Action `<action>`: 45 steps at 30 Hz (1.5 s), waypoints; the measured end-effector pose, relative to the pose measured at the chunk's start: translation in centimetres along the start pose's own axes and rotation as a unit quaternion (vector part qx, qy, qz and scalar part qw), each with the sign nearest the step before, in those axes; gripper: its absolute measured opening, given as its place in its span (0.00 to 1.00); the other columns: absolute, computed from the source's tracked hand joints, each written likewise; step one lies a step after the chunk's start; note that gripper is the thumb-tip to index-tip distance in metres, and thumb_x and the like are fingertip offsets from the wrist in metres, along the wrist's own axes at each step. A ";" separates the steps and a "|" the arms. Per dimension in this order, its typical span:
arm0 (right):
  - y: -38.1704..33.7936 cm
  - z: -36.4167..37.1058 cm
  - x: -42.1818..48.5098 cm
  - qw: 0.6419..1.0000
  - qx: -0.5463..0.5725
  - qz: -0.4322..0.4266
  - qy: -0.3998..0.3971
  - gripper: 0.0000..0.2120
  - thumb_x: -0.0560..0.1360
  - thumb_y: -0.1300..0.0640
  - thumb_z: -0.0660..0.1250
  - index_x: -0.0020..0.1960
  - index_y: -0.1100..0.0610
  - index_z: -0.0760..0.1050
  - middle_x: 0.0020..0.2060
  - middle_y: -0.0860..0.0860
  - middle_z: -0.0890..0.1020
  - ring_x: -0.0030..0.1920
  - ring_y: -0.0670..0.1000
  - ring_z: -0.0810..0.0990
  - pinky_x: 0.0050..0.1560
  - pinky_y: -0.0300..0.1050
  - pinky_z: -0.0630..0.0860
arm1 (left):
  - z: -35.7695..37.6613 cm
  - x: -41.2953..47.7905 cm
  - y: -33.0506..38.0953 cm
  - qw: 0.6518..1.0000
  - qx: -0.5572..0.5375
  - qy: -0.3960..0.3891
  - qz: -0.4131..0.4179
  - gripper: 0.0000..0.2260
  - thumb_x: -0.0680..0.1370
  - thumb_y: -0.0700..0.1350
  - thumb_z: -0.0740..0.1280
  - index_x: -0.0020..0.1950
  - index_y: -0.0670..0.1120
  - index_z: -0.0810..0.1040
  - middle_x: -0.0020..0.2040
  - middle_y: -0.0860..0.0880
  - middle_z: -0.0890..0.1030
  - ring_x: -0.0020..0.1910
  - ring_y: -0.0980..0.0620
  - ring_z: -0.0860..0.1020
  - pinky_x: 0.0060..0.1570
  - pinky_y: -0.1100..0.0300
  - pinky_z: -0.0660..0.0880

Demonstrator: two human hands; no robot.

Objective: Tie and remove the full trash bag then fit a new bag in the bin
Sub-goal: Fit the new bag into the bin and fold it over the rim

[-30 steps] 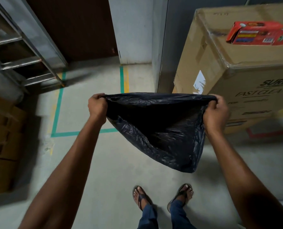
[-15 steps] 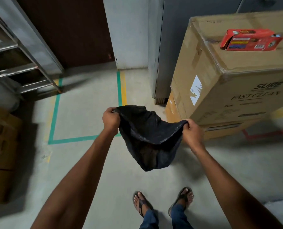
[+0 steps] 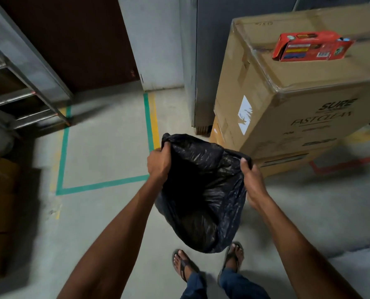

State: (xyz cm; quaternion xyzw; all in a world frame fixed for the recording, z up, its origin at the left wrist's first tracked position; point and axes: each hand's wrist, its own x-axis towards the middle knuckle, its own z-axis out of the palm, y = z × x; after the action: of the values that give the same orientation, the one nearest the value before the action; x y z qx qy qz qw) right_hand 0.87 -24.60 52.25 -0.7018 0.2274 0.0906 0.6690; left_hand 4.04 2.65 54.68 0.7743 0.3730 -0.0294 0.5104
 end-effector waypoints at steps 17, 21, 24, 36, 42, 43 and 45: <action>0.4 -1.5 0.5 0.984 -0.120 -0.089 -0.095 0.15 0.77 0.76 0.62 0.57 0.62 0.79 0.47 0.53 0.84 0.50 0.50 0.81 0.52 0.43 0.74 | 8.6 -12.3 2.6 0.889 0.093 -0.290 0.341 0.13 0.76 0.44 0.68 0.58 0.46 0.86 0.57 0.51 0.86 0.57 0.60 0.81 0.61 0.65 0.74; -0.6 -3.0 1.7 0.902 -0.325 -0.260 -0.117 0.23 0.72 0.74 0.65 0.64 0.61 0.78 0.58 0.57 0.83 0.58 0.56 0.81 0.55 0.35 0.71 | 5.5 -10.3 -0.7 0.807 0.367 -0.109 0.449 0.33 0.70 0.50 0.74 0.74 0.51 0.71 0.73 0.47 0.72 0.73 0.43 0.69 0.69 0.44 0.66; -1.5 -4.0 1.3 0.820 -0.369 -0.390 -0.201 0.31 0.58 0.81 0.60 0.56 0.61 0.80 0.56 0.55 0.79 0.58 0.54 0.76 0.57 0.24 0.64 | 4.9 -8.7 -5.3 0.790 0.496 -0.110 0.343 0.57 0.66 0.57 0.79 0.84 0.50 0.46 0.84 0.41 0.47 0.82 0.39 0.50 0.76 0.40 0.57; -4.5 -3.7 -5.6 0.666 -0.458 -0.468 -0.357 0.25 0.64 0.78 0.68 0.51 0.53 0.82 0.48 0.44 0.83 0.57 0.53 0.76 0.60 0.51 0.71 | 10.4 -3.9 -1.9 0.642 0.406 -0.255 0.598 0.20 0.80 0.61 0.62 0.65 0.52 0.80 0.84 0.51 0.51 0.82 0.47 0.38 0.78 0.38 0.39; -4.6 -5.4 -7.8 0.647 -0.536 -0.438 -0.321 0.30 0.64 0.76 0.70 0.56 0.47 0.79 0.49 0.42 0.81 0.53 0.47 0.77 0.55 0.48 0.74 | 7.7 -0.3 -4.4 0.595 0.549 -0.251 0.531 0.21 0.78 0.50 0.66 0.71 0.47 0.74 0.70 0.45 0.78 0.74 0.46 0.70 0.79 0.47 0.38; -4.2 -5.8 -8.0 0.652 -0.554 -0.417 -0.308 0.33 0.64 0.76 0.68 0.59 0.45 0.76 0.48 0.43 0.80 0.52 0.48 0.76 0.52 0.47 0.74 | 7.1 0.4 -4.9 0.612 0.560 -0.240 0.505 0.23 0.77 0.52 0.68 0.71 0.47 0.73 0.67 0.45 0.79 0.70 0.45 0.73 0.79 0.46 0.44; -3.2 -6.3 -8.3 0.672 -0.596 -0.350 -0.267 0.44 0.65 0.75 0.63 0.70 0.38 0.64 0.50 0.45 0.78 0.53 0.49 0.74 0.49 0.46 0.73 | 6.3 1.6 -5.5 0.632 0.587 -0.218 0.457 0.28 0.77 0.56 0.68 0.74 0.47 0.67 0.68 0.44 0.77 0.68 0.43 0.74 0.74 0.46 0.56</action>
State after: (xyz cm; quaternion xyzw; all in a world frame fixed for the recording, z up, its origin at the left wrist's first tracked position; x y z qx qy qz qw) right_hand -6.12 -29.11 59.25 -0.9255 -0.3252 0.1495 0.1236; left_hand 3.96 -0.48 46.83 0.9527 -0.2469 -0.1731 -0.0373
